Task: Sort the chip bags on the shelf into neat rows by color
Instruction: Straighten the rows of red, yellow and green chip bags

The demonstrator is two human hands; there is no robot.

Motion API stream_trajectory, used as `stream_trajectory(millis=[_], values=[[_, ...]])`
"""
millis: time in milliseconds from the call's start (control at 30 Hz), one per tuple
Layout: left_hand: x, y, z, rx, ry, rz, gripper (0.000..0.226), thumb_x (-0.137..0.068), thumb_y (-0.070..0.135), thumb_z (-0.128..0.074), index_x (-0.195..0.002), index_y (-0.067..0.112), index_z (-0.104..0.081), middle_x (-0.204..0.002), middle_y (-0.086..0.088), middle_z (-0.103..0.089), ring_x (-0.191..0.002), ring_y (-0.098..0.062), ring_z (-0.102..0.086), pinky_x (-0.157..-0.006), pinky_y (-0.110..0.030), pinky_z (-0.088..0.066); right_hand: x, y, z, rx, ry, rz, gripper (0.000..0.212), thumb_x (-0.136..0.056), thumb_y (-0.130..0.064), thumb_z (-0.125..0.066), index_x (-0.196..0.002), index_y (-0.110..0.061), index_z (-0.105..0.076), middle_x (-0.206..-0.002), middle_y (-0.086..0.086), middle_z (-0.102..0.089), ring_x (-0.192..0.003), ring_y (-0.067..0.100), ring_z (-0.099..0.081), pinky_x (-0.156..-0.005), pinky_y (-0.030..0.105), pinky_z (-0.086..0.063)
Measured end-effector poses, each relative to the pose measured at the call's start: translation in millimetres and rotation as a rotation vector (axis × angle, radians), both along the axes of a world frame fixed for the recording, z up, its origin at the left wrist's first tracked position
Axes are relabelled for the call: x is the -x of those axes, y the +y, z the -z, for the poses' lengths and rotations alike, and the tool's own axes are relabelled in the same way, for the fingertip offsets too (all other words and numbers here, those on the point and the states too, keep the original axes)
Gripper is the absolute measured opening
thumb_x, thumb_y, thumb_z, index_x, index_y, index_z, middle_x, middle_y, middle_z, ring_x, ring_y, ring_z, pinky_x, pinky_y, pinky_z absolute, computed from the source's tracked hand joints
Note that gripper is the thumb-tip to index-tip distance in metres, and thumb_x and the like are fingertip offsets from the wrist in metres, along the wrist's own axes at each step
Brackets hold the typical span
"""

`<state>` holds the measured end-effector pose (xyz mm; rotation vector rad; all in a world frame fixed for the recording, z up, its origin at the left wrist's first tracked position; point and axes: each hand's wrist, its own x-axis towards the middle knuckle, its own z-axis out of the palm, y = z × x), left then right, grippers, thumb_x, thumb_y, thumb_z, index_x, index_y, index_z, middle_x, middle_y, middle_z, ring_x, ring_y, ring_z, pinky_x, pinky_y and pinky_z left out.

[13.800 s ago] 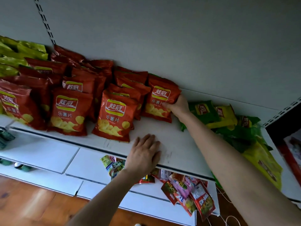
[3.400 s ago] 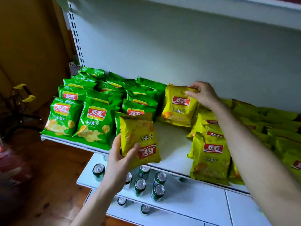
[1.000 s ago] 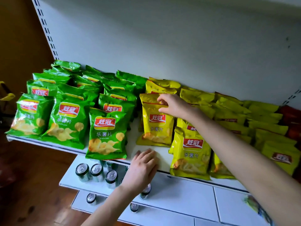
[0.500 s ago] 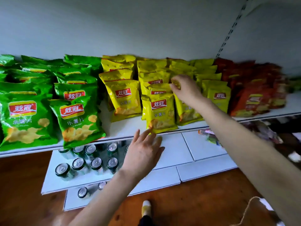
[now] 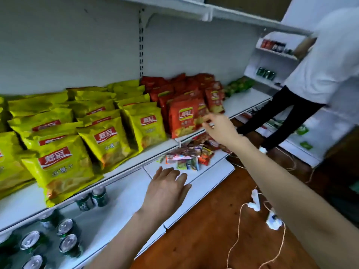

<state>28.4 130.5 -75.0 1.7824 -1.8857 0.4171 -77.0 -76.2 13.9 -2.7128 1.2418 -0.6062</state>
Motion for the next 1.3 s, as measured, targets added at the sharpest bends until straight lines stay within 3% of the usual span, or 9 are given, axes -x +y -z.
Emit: stream_trajectory(millis=[133,267,433,767,967,1133,1300], values=[[57.0,-90.6,-7.6,-0.022,0.028,0.101,0.039,-0.083,0.038,-0.042,-0.079,0.012,-0.071,-0.075,-0.006,-0.069,-0.069,-0.029,-0.066,-0.063,-0.032,-0.055,92.6,-67.3,0.3,-0.009,-0.001,0.131,0.030,-0.092,-0.023,-0.053,-0.115,-0.005,-0.060,-0.111,0.013,-0.062,-0.104,0.030,-0.057,-0.078,0.032,-0.044],[102.4,-162.3,-20.1,-0.039,0.032,0.161,0.041,-0.085,0.037,-0.043,-0.086,0.009,-0.072,-0.082,-0.008,-0.071,-0.073,-0.030,-0.067,-0.062,-0.036,-0.056,161.8,-119.4,-4.6,-0.020,-0.049,0.195,0.026,-0.090,-0.019,-0.055,-0.106,0.001,-0.061,-0.109,0.018,-0.062,-0.105,0.033,-0.055,-0.087,0.042,-0.044],[140.5,-235.6,-22.6,-0.084,-0.024,0.214,0.041,-0.085,0.037,-0.042,-0.082,0.009,-0.071,-0.076,-0.008,-0.069,-0.069,-0.030,-0.066,-0.062,-0.037,-0.056,203.1,-174.5,5.8,-0.031,-0.085,0.234,0.026,-0.090,-0.022,-0.055,-0.108,-0.005,-0.062,-0.110,0.015,-0.063,-0.106,0.030,-0.055,-0.088,0.040,-0.044],[162.4,-414.7,-7.5,-0.103,0.002,0.253,0.038,-0.084,0.037,-0.042,-0.084,0.012,-0.071,-0.077,-0.008,-0.068,-0.070,-0.030,-0.065,-0.065,-0.036,-0.055,219.9,-332.2,40.4,-0.097,-0.064,0.259,0.031,-0.091,-0.022,-0.054,-0.117,-0.008,-0.059,-0.117,0.012,-0.060,-0.111,0.028,-0.053,-0.091,0.040,-0.045],[164.9,-522.2,-11.8,-0.096,-0.019,0.247,0.041,-0.083,0.037,-0.041,-0.083,0.011,-0.073,-0.077,-0.007,-0.071,-0.065,-0.025,-0.067,-0.063,-0.032,-0.055,226.4,-440.0,35.4,-0.094,-0.096,0.227,0.025,-0.089,-0.016,-0.057,-0.110,-0.004,-0.062,-0.107,0.018,-0.063,-0.098,0.033,-0.059,-0.079,0.043,-0.049],[167.0,-579.6,-12.0,-0.104,-0.020,0.218,0.046,-0.084,0.041,-0.039,-0.084,0.011,-0.074,-0.077,-0.006,-0.072,-0.064,-0.022,-0.068,-0.059,-0.029,-0.054,220.2,-510.6,46.6,-0.202,-0.066,0.191,0.032,-0.092,-0.021,-0.053,-0.120,-0.005,-0.056,-0.119,0.015,-0.058,-0.111,0.028,-0.053,-0.091,0.035,-0.044],[162.8,-637.8,-13.3,-0.098,-0.033,0.069,0.031,-0.079,0.035,-0.056,-0.082,0.010,-0.075,-0.075,-0.007,-0.072,-0.063,-0.025,-0.068,-0.056,-0.030,-0.054,199.8,-598.3,46.5,-0.184,-0.087,0.103,0.036,-0.093,-0.023,-0.051,-0.124,-0.004,-0.053,-0.124,0.016,-0.056,-0.113,0.029,-0.052,-0.092,0.030,-0.038]])
